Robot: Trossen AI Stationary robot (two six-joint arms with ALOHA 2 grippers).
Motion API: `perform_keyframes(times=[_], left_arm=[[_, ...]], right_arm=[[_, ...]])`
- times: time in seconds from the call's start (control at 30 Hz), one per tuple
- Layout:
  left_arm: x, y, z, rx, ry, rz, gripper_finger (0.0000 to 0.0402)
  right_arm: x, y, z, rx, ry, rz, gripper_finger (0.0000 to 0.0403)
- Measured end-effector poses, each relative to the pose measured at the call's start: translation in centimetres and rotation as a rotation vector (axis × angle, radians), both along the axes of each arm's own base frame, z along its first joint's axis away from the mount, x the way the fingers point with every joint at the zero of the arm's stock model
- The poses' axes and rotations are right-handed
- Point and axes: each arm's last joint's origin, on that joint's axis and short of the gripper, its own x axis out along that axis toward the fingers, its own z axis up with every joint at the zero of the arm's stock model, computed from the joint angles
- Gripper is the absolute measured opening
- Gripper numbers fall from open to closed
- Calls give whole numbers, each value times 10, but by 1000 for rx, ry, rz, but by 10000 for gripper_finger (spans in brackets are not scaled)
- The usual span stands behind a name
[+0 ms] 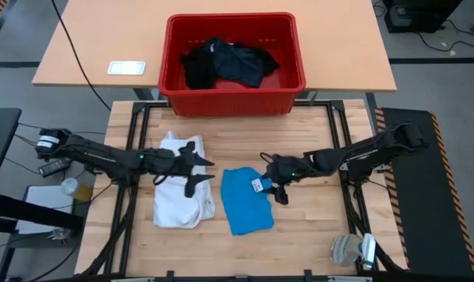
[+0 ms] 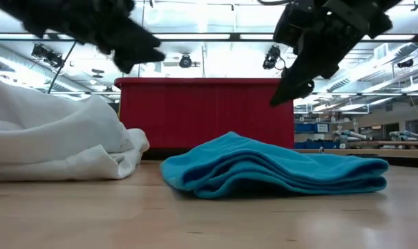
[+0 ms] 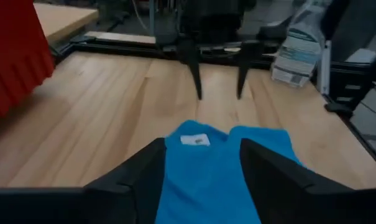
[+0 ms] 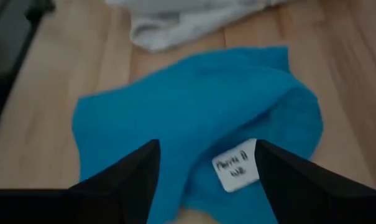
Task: Fold laundry
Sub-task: Fold the blue underwear
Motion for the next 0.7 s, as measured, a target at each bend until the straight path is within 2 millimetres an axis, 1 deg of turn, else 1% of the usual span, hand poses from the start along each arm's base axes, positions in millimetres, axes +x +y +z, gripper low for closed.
perform_keyframes(times=[0.13, 0.27, 0.43, 0.5, 0.6, 0.7], left_arm=[[22, 7, -1, -14, 55, 46, 200], [43, 20, -11, -35, 138, 55, 195], [69, 35, -32, -89, 398, 45, 194], [78, 41, -38, -109, 474, 38, 194], [85, 53, -50, -143, 586, 42, 194], [91, 64, -55, -170, 607, 55, 194]], right_arm=[[-4, 3, -8, -30, -83, -66, 263], [-7, 2, -13, -84, -95, -119, 263], [-8, -1, -16, -146, -116, -137, 262], [-9, -1, -17, -152, -128, -131, 262], [-10, -1, -19, -156, -136, -121, 262], [-10, 0, -20, -162, -125, -114, 262]])
